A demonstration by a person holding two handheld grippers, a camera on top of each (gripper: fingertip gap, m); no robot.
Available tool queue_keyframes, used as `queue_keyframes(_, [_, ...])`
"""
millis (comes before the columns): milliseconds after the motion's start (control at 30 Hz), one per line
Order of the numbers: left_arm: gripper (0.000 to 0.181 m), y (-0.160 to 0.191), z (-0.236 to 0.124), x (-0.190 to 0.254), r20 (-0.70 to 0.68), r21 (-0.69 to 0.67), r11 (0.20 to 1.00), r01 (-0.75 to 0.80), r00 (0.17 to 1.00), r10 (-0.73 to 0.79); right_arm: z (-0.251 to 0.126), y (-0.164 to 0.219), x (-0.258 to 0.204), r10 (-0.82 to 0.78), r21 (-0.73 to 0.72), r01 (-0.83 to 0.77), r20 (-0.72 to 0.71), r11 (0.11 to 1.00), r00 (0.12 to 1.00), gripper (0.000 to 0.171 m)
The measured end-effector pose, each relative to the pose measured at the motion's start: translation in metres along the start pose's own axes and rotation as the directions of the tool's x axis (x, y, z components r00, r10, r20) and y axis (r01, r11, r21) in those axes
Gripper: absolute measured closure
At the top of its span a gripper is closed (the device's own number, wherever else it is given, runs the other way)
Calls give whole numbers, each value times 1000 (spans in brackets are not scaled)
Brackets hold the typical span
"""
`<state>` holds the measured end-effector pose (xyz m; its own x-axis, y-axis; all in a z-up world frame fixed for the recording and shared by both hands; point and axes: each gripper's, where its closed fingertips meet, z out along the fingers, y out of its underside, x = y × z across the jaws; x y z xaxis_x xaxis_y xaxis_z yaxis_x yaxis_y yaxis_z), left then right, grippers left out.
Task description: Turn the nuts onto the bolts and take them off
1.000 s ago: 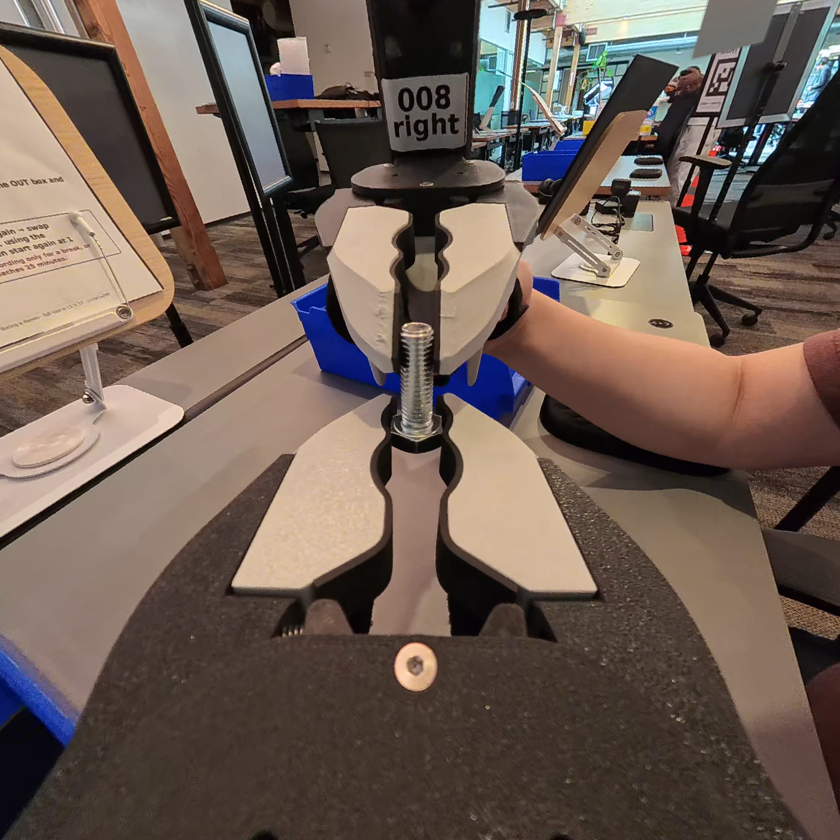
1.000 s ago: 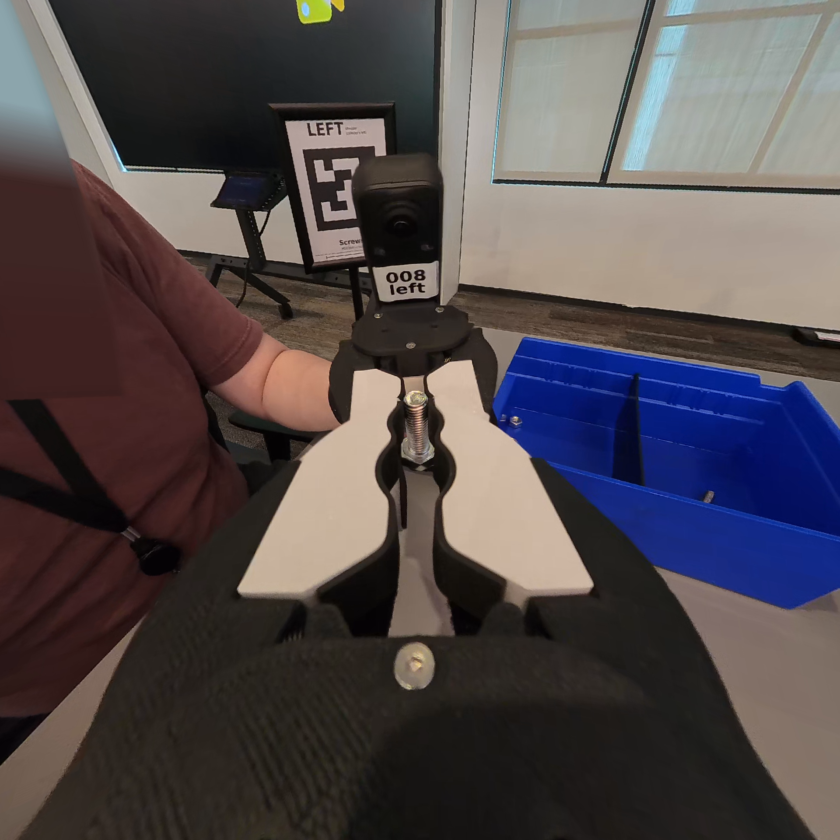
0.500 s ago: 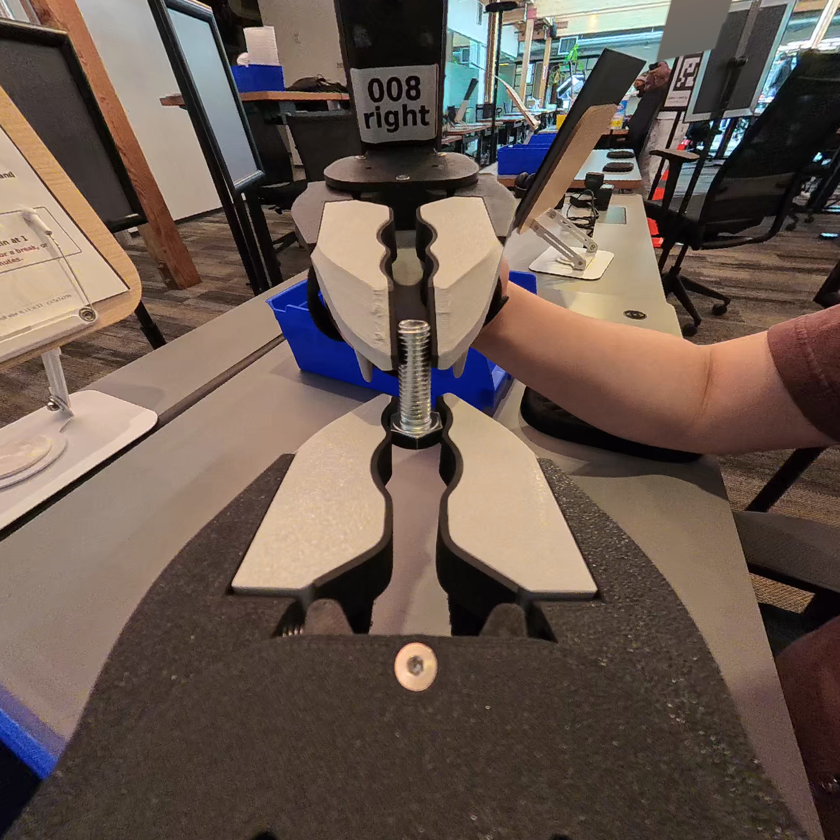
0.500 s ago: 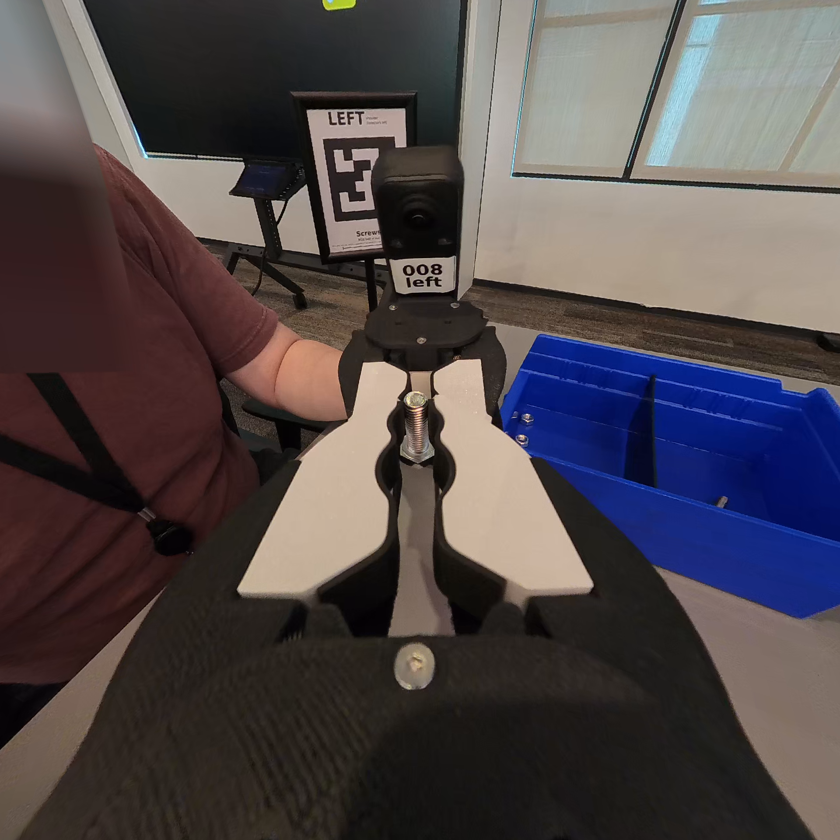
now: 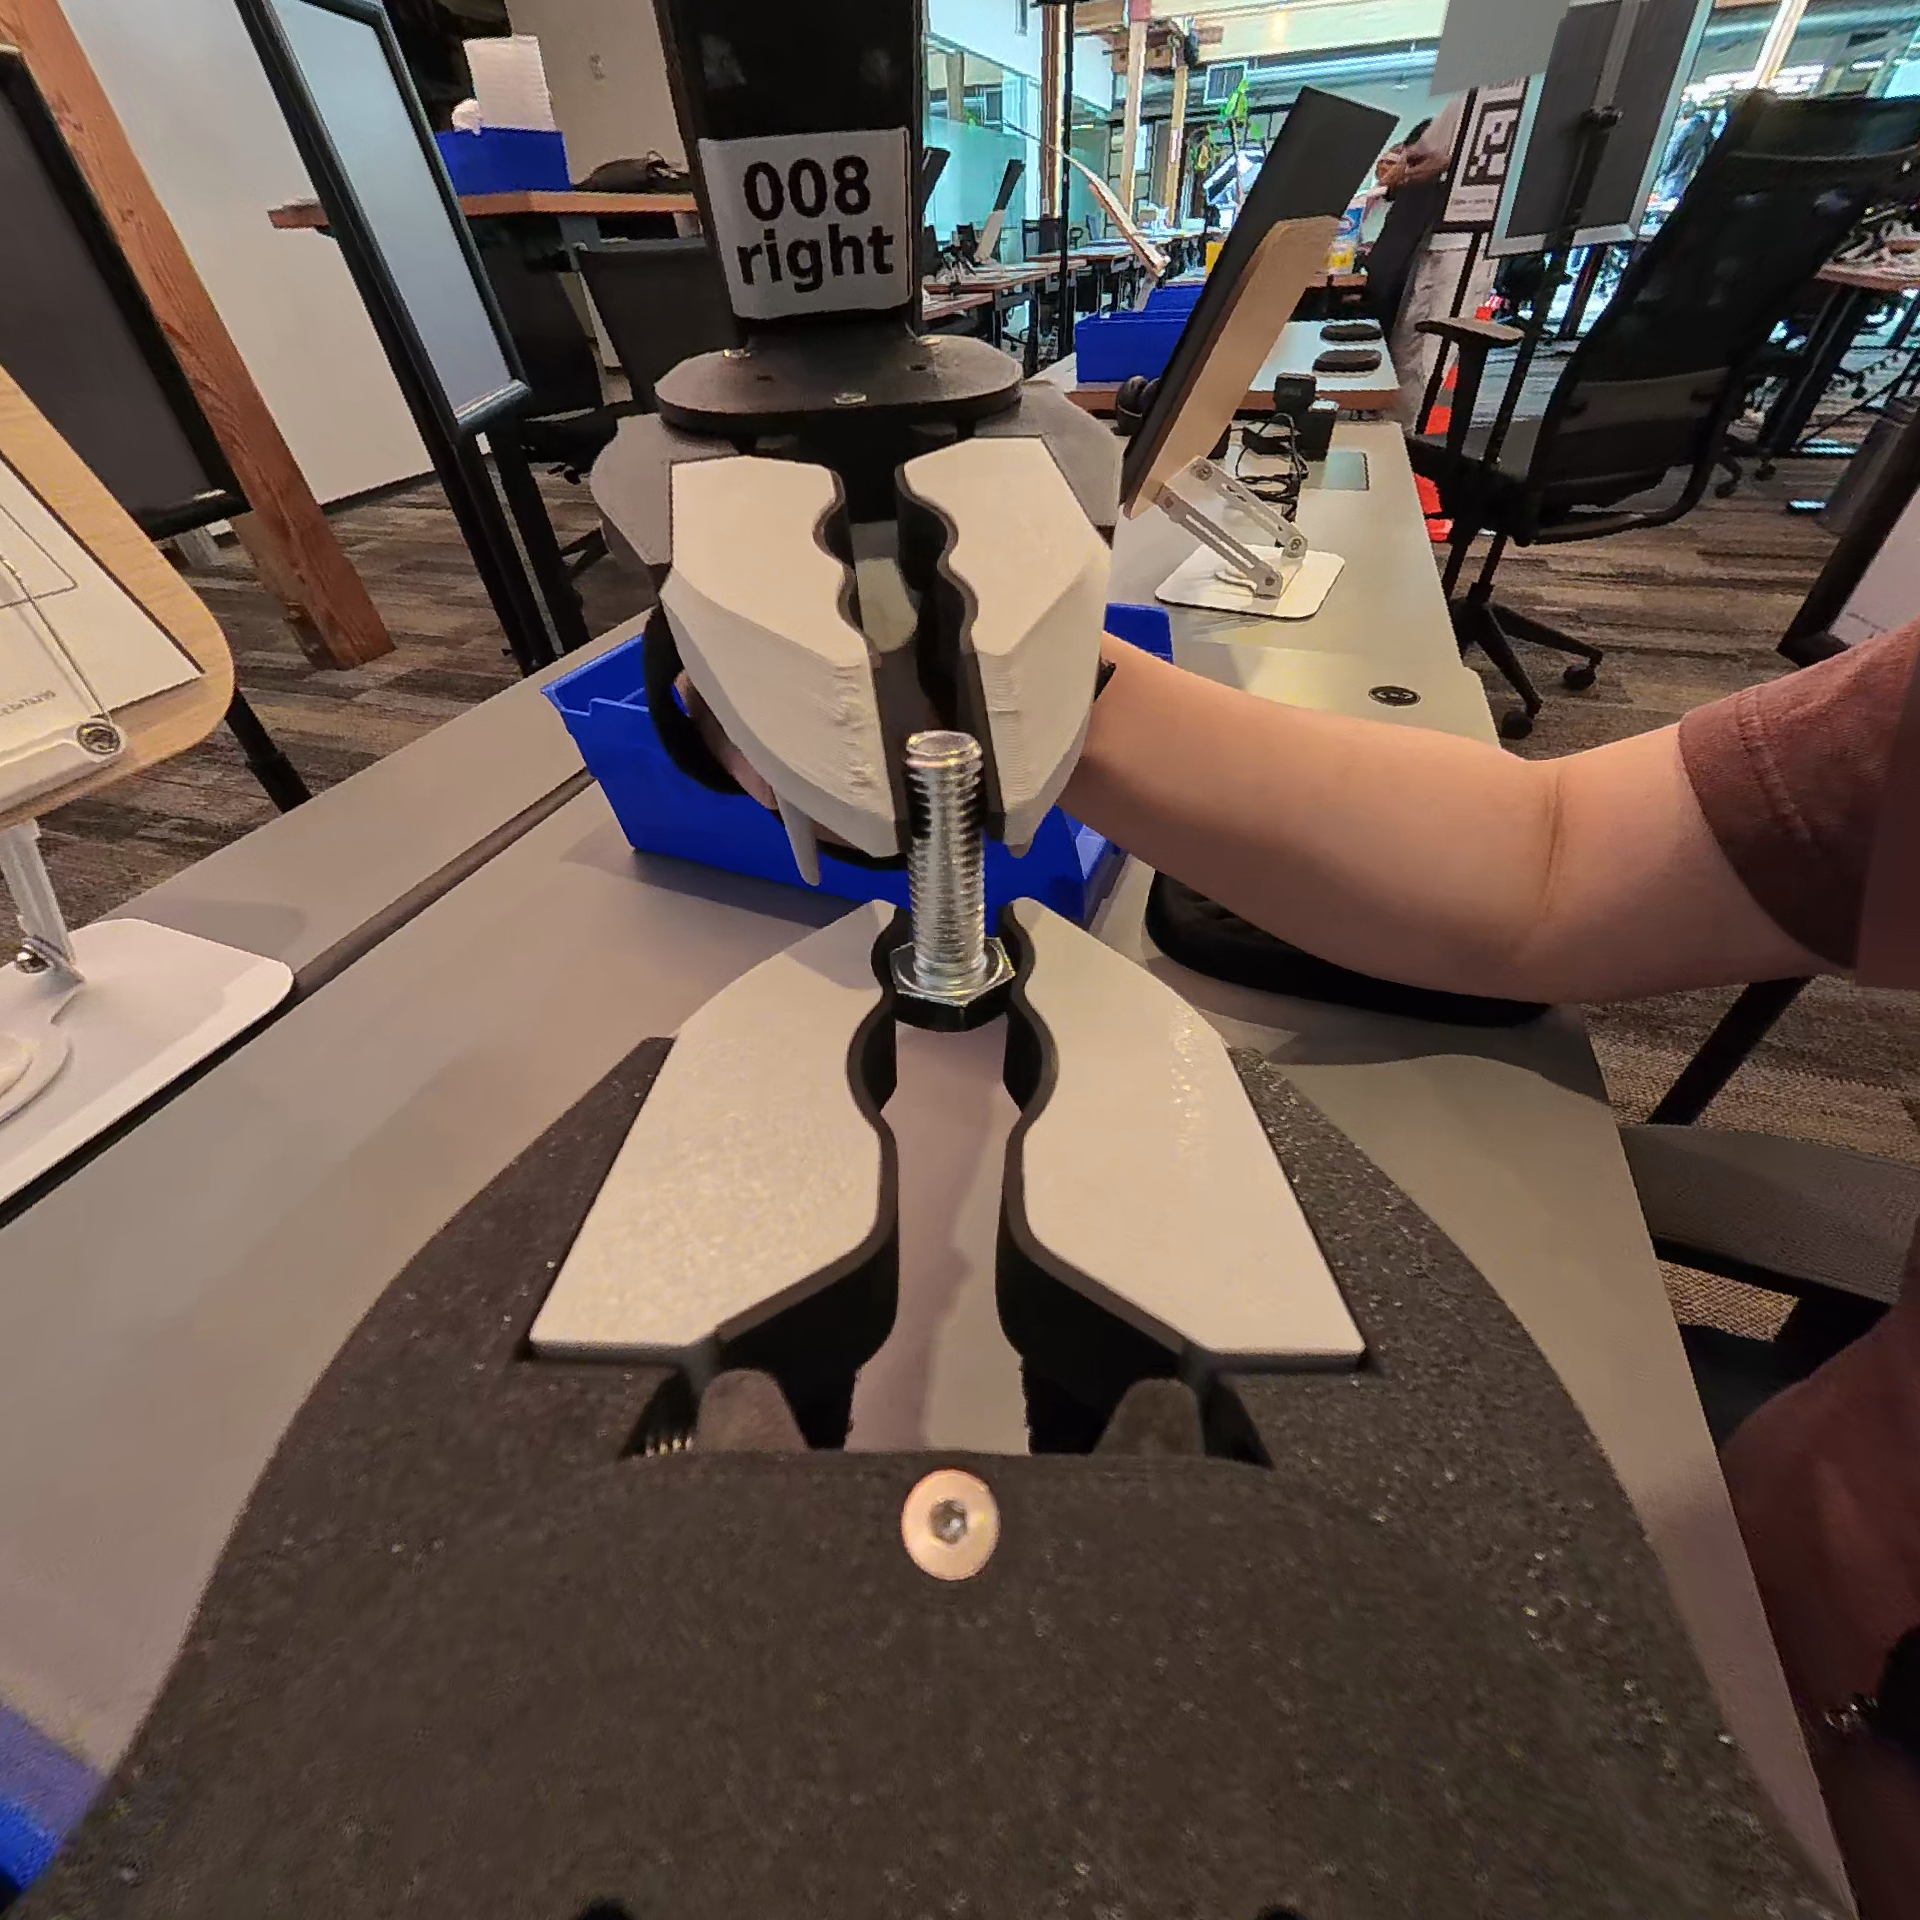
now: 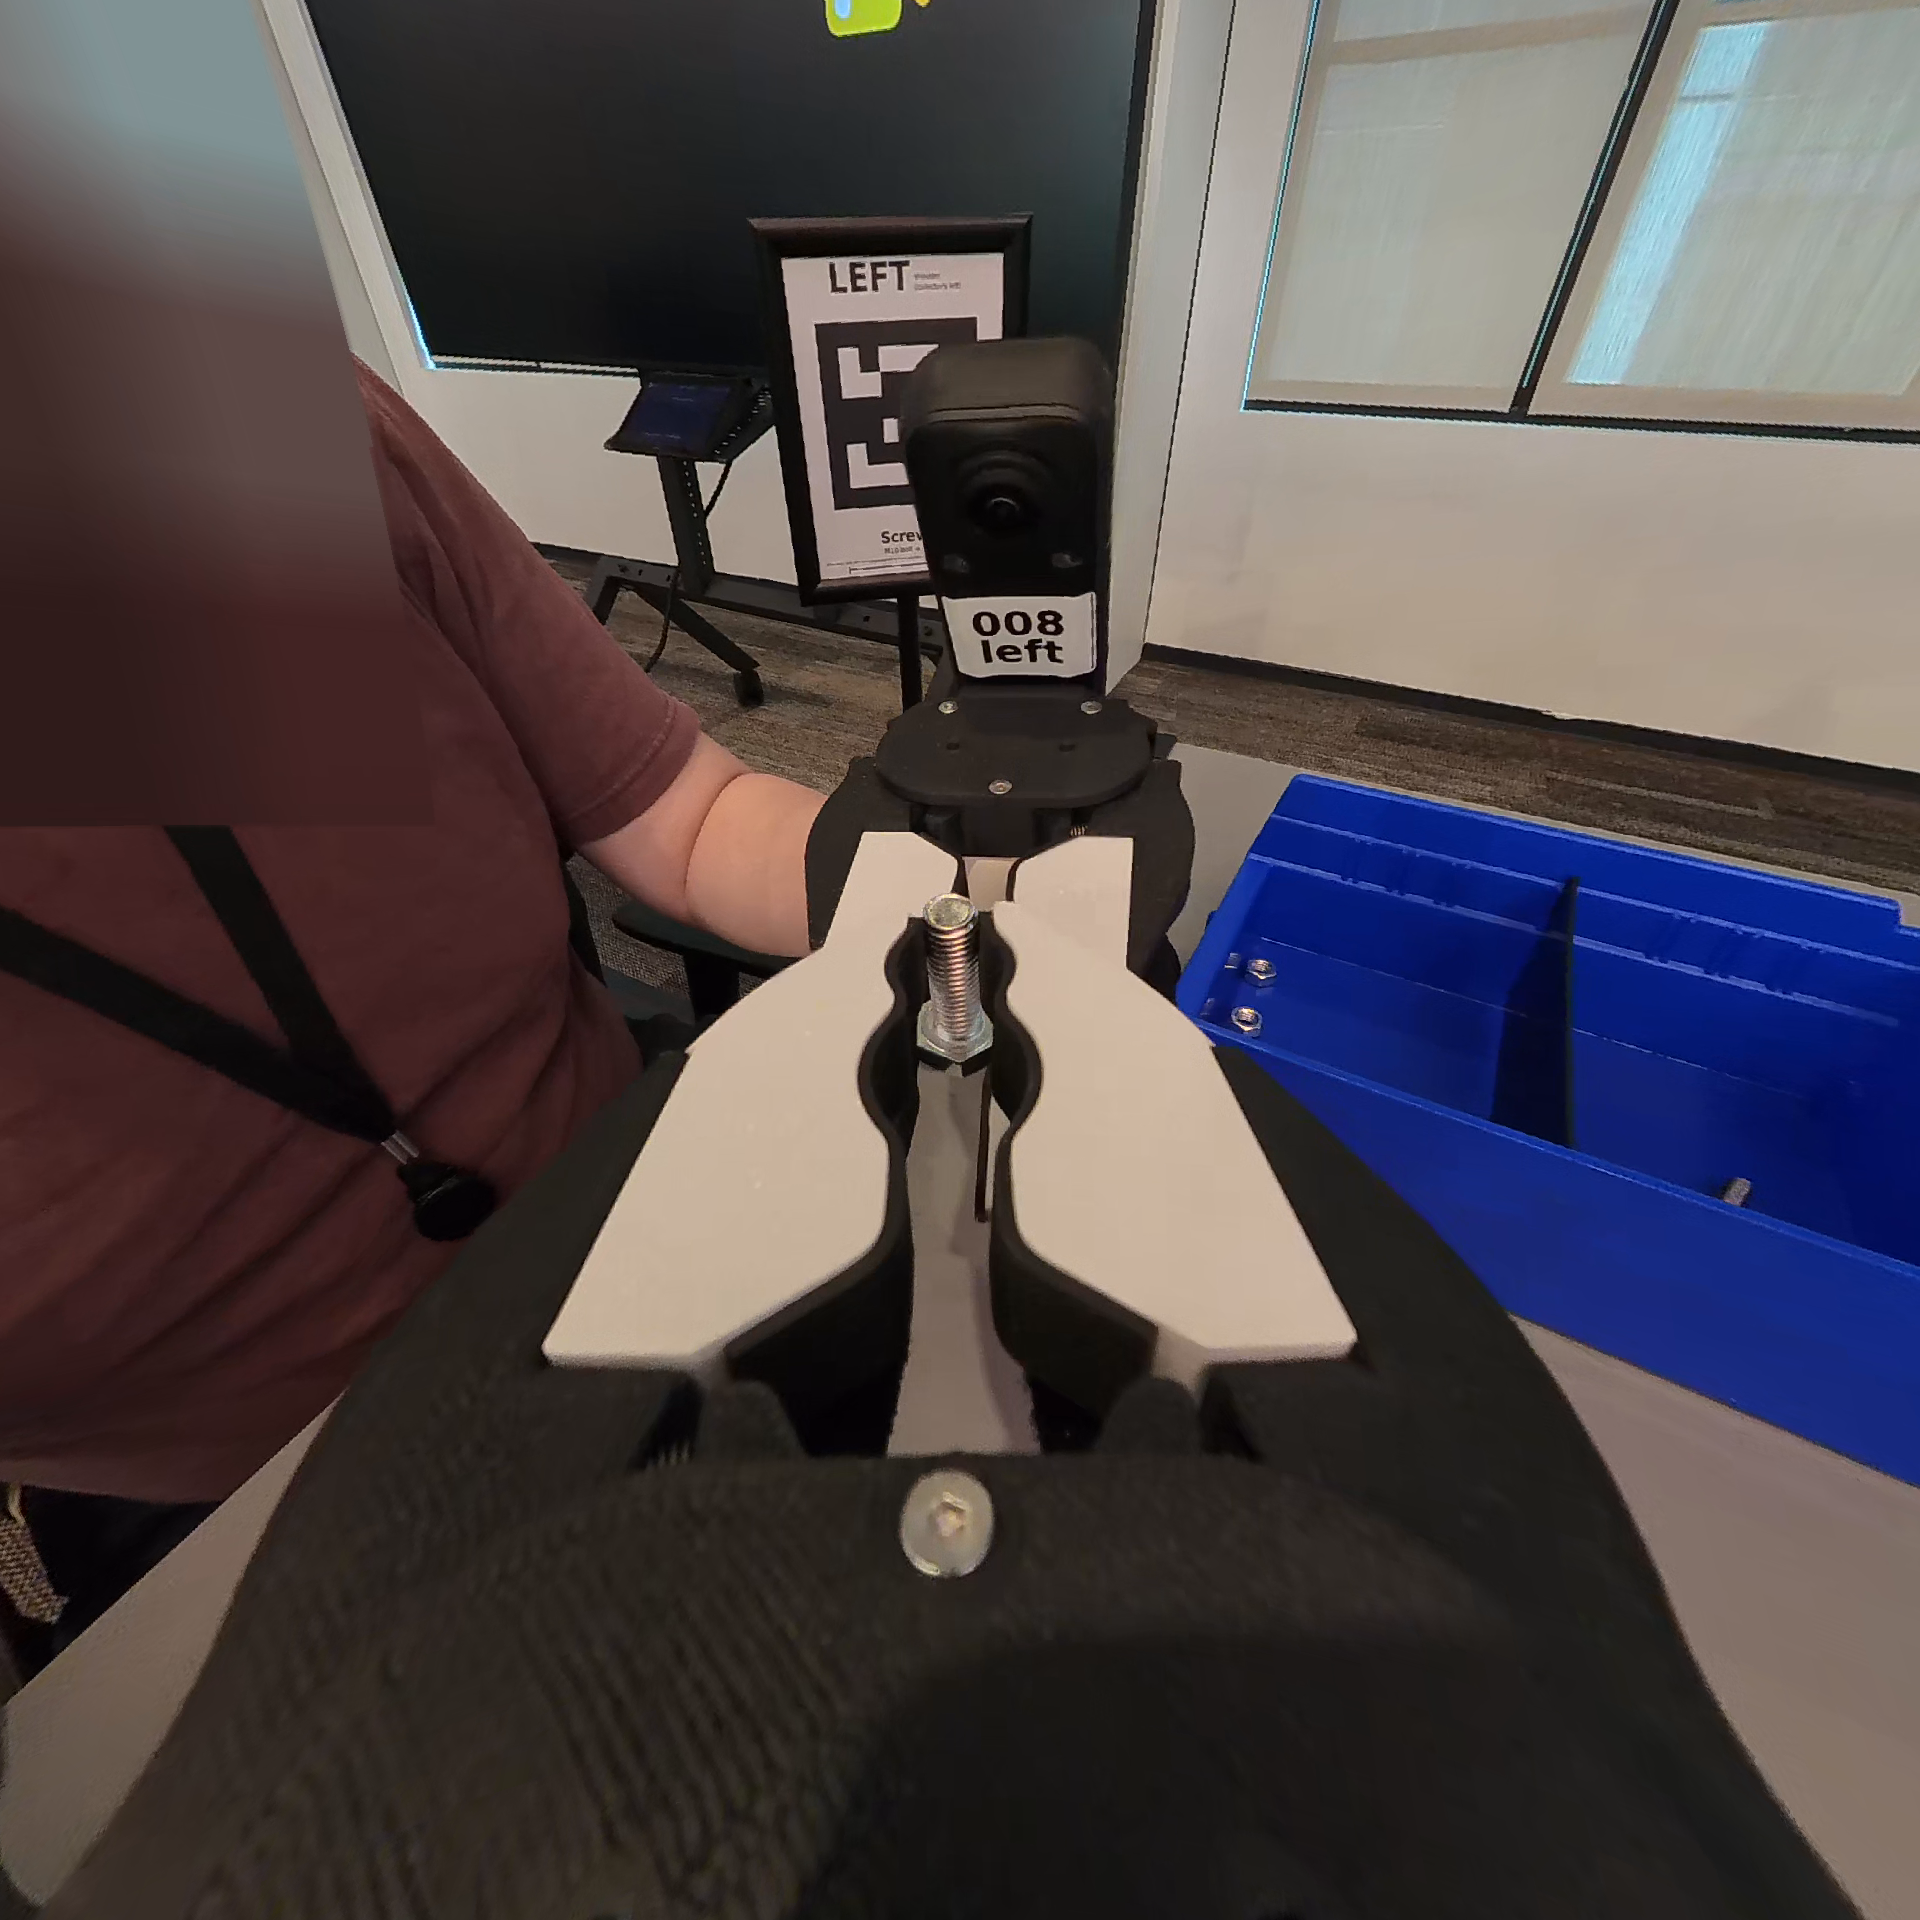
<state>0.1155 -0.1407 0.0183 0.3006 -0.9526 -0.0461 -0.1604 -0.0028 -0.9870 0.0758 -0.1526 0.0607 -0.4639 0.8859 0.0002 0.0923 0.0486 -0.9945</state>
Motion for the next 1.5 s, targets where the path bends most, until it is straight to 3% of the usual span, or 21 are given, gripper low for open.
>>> queue_keyframes(200, [166,0,0,-1,15,-8,1000,-2,1000,2,0,-1,0,16,20,-16,10,1000,1000,159])
queue_keyframes(267, [166,-1,-1,-4,34,-5,1000,7,999,-7,-2,-6,2,27,44,-27,-3,999,1000,142])
queue_keyframes(400, [166,-1,-7,-14,71,16,999,31,997,-32,-20,-24,10,6,106,6,-112,994,994,141])
queue_keyframes(467, [166,-2,-17,-22,104,24,999,38,994,-40,-36,-21,33,53,81,-31,-274,996,960,142])
queue_keyframes(600, [166,-4,-51,-47,208,25,999,44,977,-48,-64,35,81,132,-76,-225,-614,971,778,141])
queue_keyframes(667, [166,-7,-68,-57,237,35,998,55,970,-61,-77,75,93,126,-128,-339,-762,932,635,142])
queue_keyframes(800, [166,-9,-89,-74,304,25,998,55,951,-60,-88,143,84,143,-83,-476,-897,876,419,143])
queue_keyframes(967, [166,-13,-92,-69,278,28,998,48,959,-54,-70,204,65,169,-198,-619,-860,760,482,144])
queue_keyframes(1200, [166,-8,-90,-59,232,-11,1000,30,972,-26,-69,194,71,24,-561,-533,-675,633,738,142])
queue_keyframes(1500, [166,-4,-100,-59,228,6,999,54,972,-53,-72,216,80,41,-671,-545,-611,503,791,146])
